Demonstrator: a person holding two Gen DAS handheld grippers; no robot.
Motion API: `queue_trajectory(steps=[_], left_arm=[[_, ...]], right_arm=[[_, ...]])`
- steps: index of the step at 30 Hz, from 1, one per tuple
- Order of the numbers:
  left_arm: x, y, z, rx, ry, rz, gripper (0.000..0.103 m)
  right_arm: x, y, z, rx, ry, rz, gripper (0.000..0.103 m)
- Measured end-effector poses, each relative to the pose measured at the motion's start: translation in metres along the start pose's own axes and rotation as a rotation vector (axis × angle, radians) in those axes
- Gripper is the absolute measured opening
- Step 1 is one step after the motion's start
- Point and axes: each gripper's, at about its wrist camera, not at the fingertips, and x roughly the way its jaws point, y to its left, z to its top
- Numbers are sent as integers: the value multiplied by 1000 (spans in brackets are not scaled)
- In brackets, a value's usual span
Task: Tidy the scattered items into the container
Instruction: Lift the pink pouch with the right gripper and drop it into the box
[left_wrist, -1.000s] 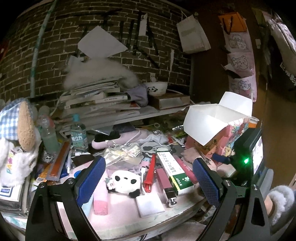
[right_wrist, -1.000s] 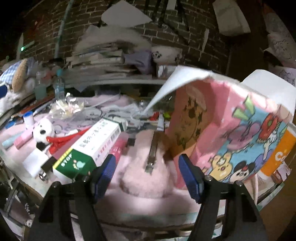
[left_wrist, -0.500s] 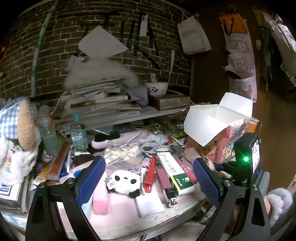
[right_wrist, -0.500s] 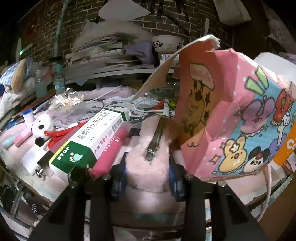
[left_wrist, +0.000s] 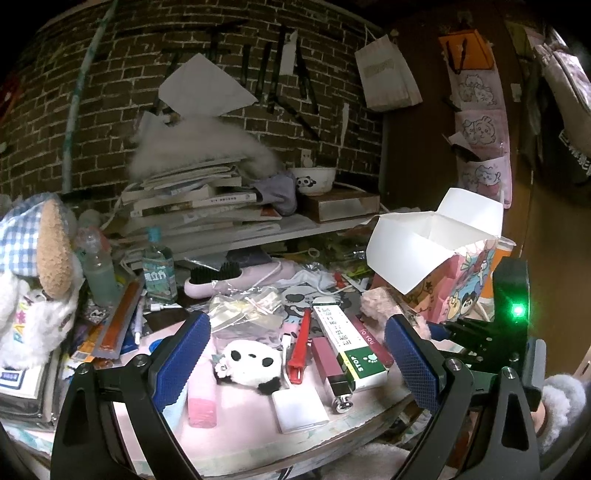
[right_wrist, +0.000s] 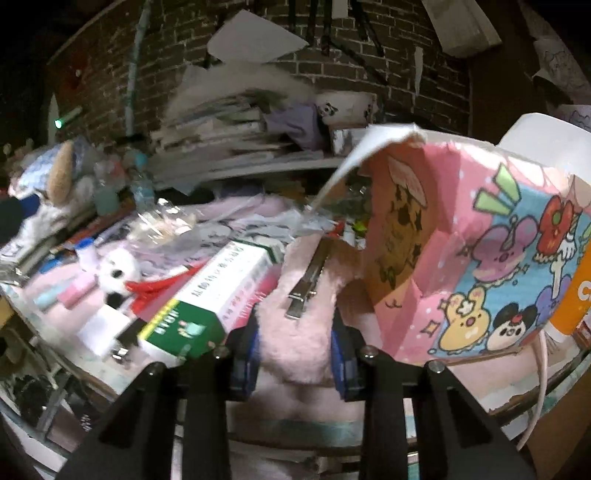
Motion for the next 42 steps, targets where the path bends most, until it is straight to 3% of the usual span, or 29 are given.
queue_trajectory(steps=[4,12,16,20,24,29,36,42], left_arm=[[-9,2,2,8,-11,44,95],[-14,9,4,-18,-15,58,96],[-11,7,3,-14,-11,44,96],[-10,6,4,-15,-11,34,96],[-8,5,5,-13,-7,29,96],[-6,3,5,-10,-1,24,96],[-4,4,5,-6,13,30,96],[1,4,5,-5,26,25,96]], right_arm=[[-9,9,3,-4,-7,79,28],[-22,28,23,-1,-30,253,28],[-41,26,45,-46,-87,212,28],[-59,4,75,-39,-98,259,28],[-68,-27,104,-49,-108,133,29],[-41,-74,129,2,26,21,29],[11,-110,124,50,290,28,30],[16,-115,115,39,318,0,37]])
